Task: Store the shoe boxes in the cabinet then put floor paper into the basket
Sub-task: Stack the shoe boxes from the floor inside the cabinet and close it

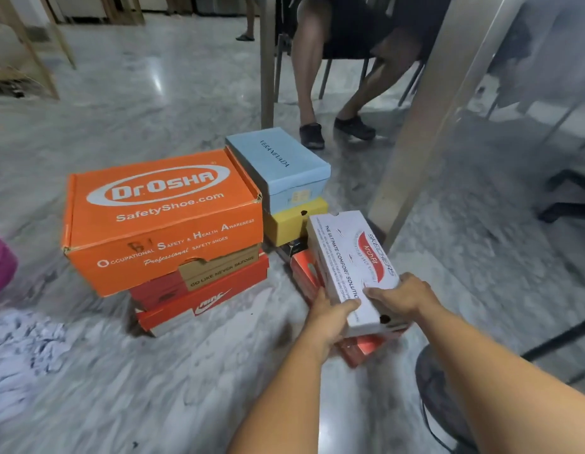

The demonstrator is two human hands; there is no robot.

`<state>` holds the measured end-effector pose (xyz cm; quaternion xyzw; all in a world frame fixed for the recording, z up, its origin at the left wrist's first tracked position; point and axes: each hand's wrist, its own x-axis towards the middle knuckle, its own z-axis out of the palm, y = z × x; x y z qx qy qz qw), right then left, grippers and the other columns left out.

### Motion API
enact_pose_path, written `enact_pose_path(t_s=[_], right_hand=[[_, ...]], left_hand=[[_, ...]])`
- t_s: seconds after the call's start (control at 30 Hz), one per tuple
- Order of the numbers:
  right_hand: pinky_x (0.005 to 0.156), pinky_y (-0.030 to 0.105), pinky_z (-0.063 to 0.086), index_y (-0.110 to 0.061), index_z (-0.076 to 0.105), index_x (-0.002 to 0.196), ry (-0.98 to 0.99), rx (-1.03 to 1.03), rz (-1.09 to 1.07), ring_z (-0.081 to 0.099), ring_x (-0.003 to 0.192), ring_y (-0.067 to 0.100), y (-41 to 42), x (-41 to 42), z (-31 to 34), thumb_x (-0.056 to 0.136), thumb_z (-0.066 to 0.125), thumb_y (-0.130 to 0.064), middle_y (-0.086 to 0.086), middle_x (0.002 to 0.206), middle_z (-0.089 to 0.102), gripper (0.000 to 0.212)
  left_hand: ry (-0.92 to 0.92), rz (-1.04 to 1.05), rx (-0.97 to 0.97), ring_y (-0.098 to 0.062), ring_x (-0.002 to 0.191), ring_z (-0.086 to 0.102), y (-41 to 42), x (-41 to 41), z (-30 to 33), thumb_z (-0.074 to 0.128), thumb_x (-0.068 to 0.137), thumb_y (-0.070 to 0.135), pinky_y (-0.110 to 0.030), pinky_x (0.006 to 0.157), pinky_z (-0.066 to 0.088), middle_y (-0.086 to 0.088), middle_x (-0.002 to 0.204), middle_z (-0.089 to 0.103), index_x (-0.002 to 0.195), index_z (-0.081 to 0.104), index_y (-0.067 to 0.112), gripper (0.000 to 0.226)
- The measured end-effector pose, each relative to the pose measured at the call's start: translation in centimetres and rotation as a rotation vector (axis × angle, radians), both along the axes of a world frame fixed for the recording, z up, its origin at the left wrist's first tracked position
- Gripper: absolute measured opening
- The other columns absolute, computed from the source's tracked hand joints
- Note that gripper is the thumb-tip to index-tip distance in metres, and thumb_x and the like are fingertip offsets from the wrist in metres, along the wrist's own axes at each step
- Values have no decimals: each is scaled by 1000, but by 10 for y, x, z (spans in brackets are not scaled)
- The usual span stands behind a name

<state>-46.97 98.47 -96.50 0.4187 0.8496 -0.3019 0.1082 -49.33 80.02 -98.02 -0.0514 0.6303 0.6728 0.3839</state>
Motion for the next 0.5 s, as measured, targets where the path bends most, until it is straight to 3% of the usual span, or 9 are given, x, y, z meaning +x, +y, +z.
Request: enact_pose_path(t_s=[0.1, 0.17, 0.23, 0.3, 0.37, 0.43, 0.5], right_hand=[[77, 37, 64, -15, 64, 117, 73, -197, -24, 75, 93, 21, 8, 19, -25, 33, 91, -71, 1, 108, 76, 105], [76, 41, 65, -11, 66, 117, 95, -312, -18, 78, 88, 21, -11, 36, -15, 37, 102, -57, 1, 102, 79, 99], [69, 38, 64, -15, 63, 117, 88, -378, 18, 78, 84, 22, -44, 55, 12, 53, 102, -41, 0, 102, 79, 79], [61, 35, 59, -25, 56, 115, -13, -370, 81, 74, 90, 24, -74, 72, 35, 63, 97, -38, -3, 109, 73, 67], [66, 45, 62, -29, 55, 114, -134, -346, 201, 70, 100, 27, -100, 85, 50, 68, 93, -35, 0, 113, 69, 61], [68, 60, 63, -28, 59, 113, -197, -366, 296, 68, 101, 31, -134, 92, 62, 64, 94, -29, 8, 112, 70, 61], [66, 65, 60, -24, 63, 111, -260, -433, 392, 64, 94, 34, -176, 95, 65, 45, 94, -30, 16, 105, 69, 73]], left_hand=[[-35, 90, -31, -13, 94, 75, -19, 11, -2, 81, 68, 41, -37, 86, 61, 6, 111, 76, 125, 56, 28, 64], [-48, 142, -58, -17, 100, 74, -36, 21, 1, 81, 73, 45, -40, 96, 56, 5, 111, 75, 117, 58, 27, 53], [-77, 179, -91, -18, 104, 72, -60, 35, 4, 78, 82, 45, -41, 97, 55, 2, 116, 74, 123, 58, 22, 51], [-127, 143, -173, -22, 112, 67, -93, 55, 6, 77, 78, 54, -46, 100, 52, 1, 123, 71, 126, 54, 19, 63], [-193, 109, -221, -25, 115, 64, -133, 77, 6, 79, 70, 58, -50, 102, 50, 1, 124, 70, 127, 56, 19, 73], [-267, 112, -224, -27, 123, 59, -178, 103, 6, 82, 70, 54, -47, 101, 52, 1, 131, 66, 131, 59, 18, 75], [-331, 160, -225, -30, 134, 50, -225, 132, 8, 85, 73, 49, -42, 97, 53, -3, 142, 58, 136, 57, 18, 76]])
